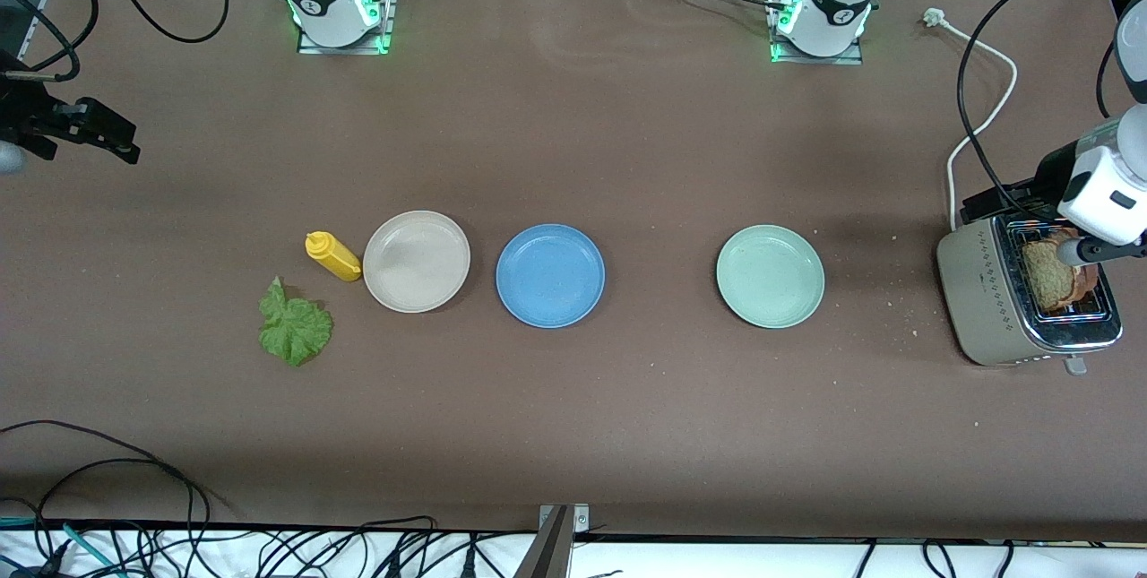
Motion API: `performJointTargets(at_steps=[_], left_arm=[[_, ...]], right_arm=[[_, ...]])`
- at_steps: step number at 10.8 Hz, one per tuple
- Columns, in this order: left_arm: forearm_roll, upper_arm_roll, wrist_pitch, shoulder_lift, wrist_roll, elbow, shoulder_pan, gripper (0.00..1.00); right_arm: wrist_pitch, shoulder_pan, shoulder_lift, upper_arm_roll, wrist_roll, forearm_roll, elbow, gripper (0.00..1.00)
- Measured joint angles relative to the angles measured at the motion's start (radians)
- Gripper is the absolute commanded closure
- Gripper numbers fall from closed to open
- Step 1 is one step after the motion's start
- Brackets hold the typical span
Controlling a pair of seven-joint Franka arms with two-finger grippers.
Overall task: Make sandwich in blue plate with both arms
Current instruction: 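Move the left gripper over the toaster toward the bread slices, then lower the left gripper into the toaster and grasp a bread slice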
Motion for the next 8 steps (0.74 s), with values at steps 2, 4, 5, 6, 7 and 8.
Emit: performJointTargets(at_steps=[2, 4, 5, 6, 7, 8], left_arm=[[0.001, 0.001, 0.000, 0.000, 0.004, 0.000, 0.035, 0.00], [0.002, 0.002, 0.000, 0.000, 0.036, 0.002, 0.074, 0.00], [0.002, 0.002, 0.000, 0.000, 0.060, 0.002, 0.095, 0.00], [0.002, 0.003, 0.000, 0.001, 0.080, 0.002, 0.118, 0.00], [0.003, 0.004, 0.000, 0.006, 0.098, 0.001, 0.143, 0.00], [0.003, 0.004, 0.001, 0.014, 0.116, -0.001, 0.165, 0.00]], right_arm=[[0.000, 0.000, 0.000, 0.000, 0.000, 0.000, 0.000, 0.00], [0.000, 0.000, 0.000, 0.000, 0.000, 0.000, 0.000, 0.00], [0.000, 0.000, 0.000, 0.000, 0.000, 0.000, 0.000, 0.00], [0.000, 0.000, 0.000, 0.000, 0.000, 0.000, 0.000, 0.00], [0.000, 0.000, 0.000, 0.000, 0.000, 0.000, 0.000, 0.00], [0.000, 0.000, 0.000, 0.000, 0.000, 0.000, 0.000, 0.00]])
